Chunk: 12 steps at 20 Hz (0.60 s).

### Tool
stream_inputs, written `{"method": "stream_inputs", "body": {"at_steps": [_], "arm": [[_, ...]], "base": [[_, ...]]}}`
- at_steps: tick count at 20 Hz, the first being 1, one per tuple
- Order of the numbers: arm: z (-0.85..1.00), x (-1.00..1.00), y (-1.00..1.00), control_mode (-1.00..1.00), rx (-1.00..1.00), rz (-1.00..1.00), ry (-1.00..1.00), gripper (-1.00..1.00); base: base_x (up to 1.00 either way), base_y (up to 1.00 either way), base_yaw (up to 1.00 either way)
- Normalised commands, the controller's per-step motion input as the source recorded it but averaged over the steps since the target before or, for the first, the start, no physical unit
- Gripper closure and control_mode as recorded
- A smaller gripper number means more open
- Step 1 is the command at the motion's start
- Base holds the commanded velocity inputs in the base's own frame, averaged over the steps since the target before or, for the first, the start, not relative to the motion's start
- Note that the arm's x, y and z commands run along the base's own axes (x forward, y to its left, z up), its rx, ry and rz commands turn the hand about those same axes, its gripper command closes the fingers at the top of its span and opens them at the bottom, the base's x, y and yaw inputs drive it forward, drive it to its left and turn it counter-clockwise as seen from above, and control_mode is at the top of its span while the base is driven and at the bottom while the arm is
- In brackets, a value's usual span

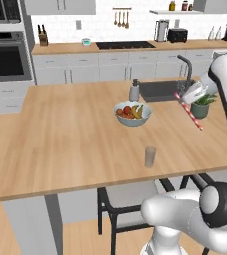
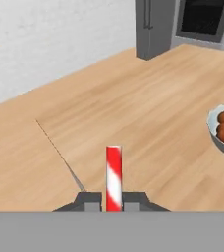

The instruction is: Take a straw from the drawer in front and place it inside the glass cup on the dining counter.

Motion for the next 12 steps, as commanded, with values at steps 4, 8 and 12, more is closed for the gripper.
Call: {"method": "stream_inputs", "body": {"at_steps": [4, 8, 12], "arm": [[0.00, 0.00, 0.01, -1.00, 0.39, 0.10, -0.02, 1.00], [-0.01, 0.00, 0.12, -1.00, 0.38, 0.12, 0.00, 1.00], [-0.04, 0.00, 0.38, -1.00, 0.31, 0.11, 0.00, 1.00]], "base": [[0.00, 0.00, 0.00], [0.00, 0.00, 0.00], [0.00, 0.00, 0.00]]}}
